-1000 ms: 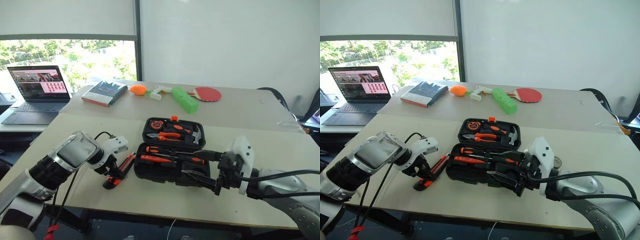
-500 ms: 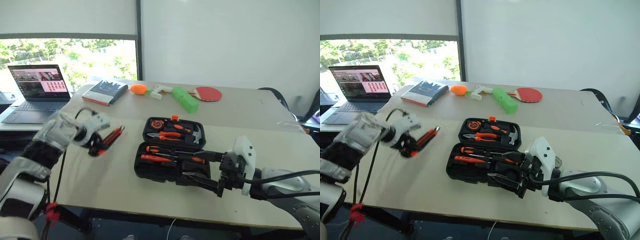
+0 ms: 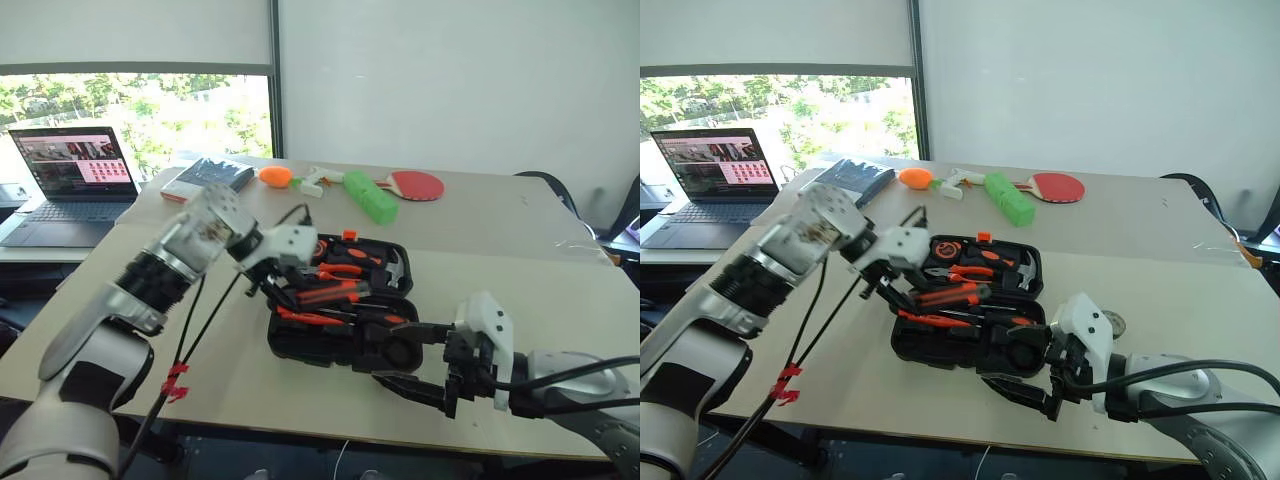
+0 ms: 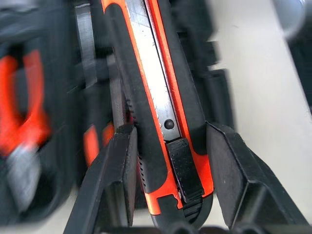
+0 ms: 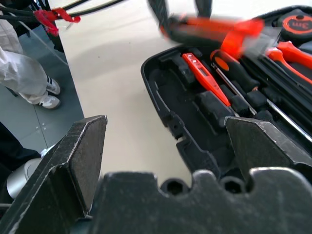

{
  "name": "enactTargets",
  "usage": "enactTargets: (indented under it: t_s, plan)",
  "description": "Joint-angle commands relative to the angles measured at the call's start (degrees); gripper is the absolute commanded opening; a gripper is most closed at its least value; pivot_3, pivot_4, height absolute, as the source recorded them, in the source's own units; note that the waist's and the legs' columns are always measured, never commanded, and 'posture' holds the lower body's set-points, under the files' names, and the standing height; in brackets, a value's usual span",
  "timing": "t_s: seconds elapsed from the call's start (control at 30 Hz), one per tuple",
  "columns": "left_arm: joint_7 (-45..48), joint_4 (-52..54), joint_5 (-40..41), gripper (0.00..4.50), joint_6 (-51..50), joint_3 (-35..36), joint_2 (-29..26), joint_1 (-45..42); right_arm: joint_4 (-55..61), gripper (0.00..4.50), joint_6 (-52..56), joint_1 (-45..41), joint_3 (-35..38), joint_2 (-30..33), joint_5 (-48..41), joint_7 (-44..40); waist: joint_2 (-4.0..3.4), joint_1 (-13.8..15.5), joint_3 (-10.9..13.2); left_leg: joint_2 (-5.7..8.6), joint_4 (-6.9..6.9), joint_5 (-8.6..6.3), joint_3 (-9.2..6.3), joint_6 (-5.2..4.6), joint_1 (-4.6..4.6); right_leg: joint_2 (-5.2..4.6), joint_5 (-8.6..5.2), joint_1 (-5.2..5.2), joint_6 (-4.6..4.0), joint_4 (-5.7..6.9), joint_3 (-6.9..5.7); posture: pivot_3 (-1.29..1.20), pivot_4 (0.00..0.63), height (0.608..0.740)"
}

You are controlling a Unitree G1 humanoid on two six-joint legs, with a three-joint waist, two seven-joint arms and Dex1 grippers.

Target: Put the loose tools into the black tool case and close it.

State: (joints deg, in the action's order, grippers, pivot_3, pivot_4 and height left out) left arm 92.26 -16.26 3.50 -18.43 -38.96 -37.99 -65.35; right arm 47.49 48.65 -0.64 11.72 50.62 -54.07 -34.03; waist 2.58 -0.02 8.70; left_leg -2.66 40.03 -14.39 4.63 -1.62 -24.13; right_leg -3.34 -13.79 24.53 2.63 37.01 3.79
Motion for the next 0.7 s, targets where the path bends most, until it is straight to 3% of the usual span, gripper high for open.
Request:
enactTargets:
  t_s: [0.03,0.43,0.63,0.7]
  plan:
    - [0.2,3.9,-2.3,1.65,1.9,-1.8,0.6,1.3,2.7,4.5,-1.2,1.1,3.0,0.0,-0.6,1.3,0.0,0.0,0.0,0.0,0.01,0.0,0.0,0.01,0.03,0.0,0.0,-0.02,-0.01,0.02,0.01,0.0,0.15,0.736]
    - [-0.9,1.2,-10.1,1.65,-1.4,-2.3,6.8,1.8,3.5,4.5,-1.3,1.9,3.7,-0.4,-1.8,3.8,0.0,0.5,0.0,0.02,0.1,0.01,-0.1,0.02,-0.02,0.01,0.01,-0.05,0.02,0.0,0.0,0.0,0.15,0.736]
    - [0.2,1.9,-9.1,1.65,-2.6,-2.8,6.4,1.9,3.5,4.5,-1.3,1.8,3.6,-0.4,-2.1,4.2,0.0,0.4,0.0,0.01,0.1,0.01,-0.12,0.02,-0.02,0.02,0.01,-0.04,0.02,0.0,0.0,0.0,0.15,0.736]
    - [0.2,2.9,-8.0,2.64,-2.4,-3.1,5.2,1.8,3.3,4.5,-1.4,1.5,3.4,-0.4,-2.1,4.2,0.0,0.4,0.0,0.01,0.1,0.01,-0.15,0.02,-0.02,0.02,0.01,-0.04,0.02,0.0,0.0,0.0,0.15,0.736]
